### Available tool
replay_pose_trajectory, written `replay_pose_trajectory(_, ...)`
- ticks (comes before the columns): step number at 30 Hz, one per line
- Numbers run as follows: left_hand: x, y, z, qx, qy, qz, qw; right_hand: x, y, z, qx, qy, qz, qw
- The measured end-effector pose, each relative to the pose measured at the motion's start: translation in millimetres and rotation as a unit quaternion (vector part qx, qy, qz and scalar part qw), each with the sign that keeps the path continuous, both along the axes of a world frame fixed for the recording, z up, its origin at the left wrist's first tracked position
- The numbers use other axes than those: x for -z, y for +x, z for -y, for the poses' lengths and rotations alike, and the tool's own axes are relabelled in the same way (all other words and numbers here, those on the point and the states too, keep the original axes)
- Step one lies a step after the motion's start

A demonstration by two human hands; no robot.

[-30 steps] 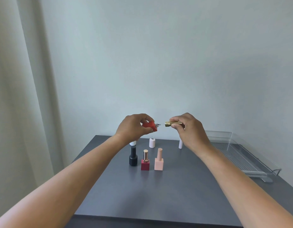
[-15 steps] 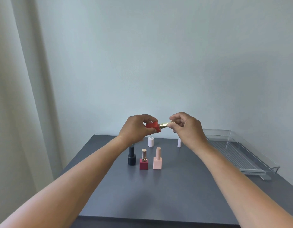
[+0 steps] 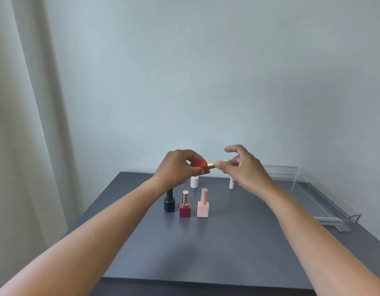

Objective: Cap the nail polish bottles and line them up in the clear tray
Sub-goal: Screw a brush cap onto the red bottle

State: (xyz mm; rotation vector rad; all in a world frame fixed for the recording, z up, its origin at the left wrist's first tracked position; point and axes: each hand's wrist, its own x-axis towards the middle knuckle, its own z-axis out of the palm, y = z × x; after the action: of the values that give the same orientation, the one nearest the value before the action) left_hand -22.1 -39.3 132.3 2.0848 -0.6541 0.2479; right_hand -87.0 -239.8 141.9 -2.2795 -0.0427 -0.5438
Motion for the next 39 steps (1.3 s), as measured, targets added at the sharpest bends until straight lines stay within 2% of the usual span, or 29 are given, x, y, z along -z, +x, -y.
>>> replay_pose_trajectory(6, 1.3, 0.8, 0.7, -0.002, 0.018, 0.017, 1.0, 2.1, 0.0, 0.4, 0.001, 0.001, 0.013, 1.0)
replay_pose_trajectory(12, 1.2, -5.6, 0.7, 0.003, 0.025, 0.023, 0.999, 3.5, 0.7, 2.7, 0.049, -0.021, -0.024, 0.998)
replay_pose_trajectory(15, 0.9, -4.5, -0.8, 0.003, 0.022, 0.014, 1.0, 3.7, 0.5, 2.6, 0.023, -0.011, -0.043, 0.999)
replay_pose_trajectory(21, 0.7, -0.9, -1.0, 0.004, 0.012, 0.001, 1.0, 5.0, -0.7, 1.9, -0.028, 0.015, 0.032, 0.999)
replay_pose_trajectory(29, 0.8, -5.4, -0.2, 0.007, 0.009, 0.009, 1.0, 4.3, 1.2, 1.2, -0.035, 0.025, 0.052, 0.998)
replay_pose_trajectory(34, -3.9, -5.8, -3.6, 0.052, 0.001, -0.028, 0.998, 3.7, 2.9, 1.9, -0.125, 0.188, 0.056, 0.973)
replay_pose_trajectory(39, -8.2, -8.0, -3.0, 0.062, 0.008, -0.036, 0.997, 5.8, 4.8, -0.6, -0.144, 0.213, 0.062, 0.964)
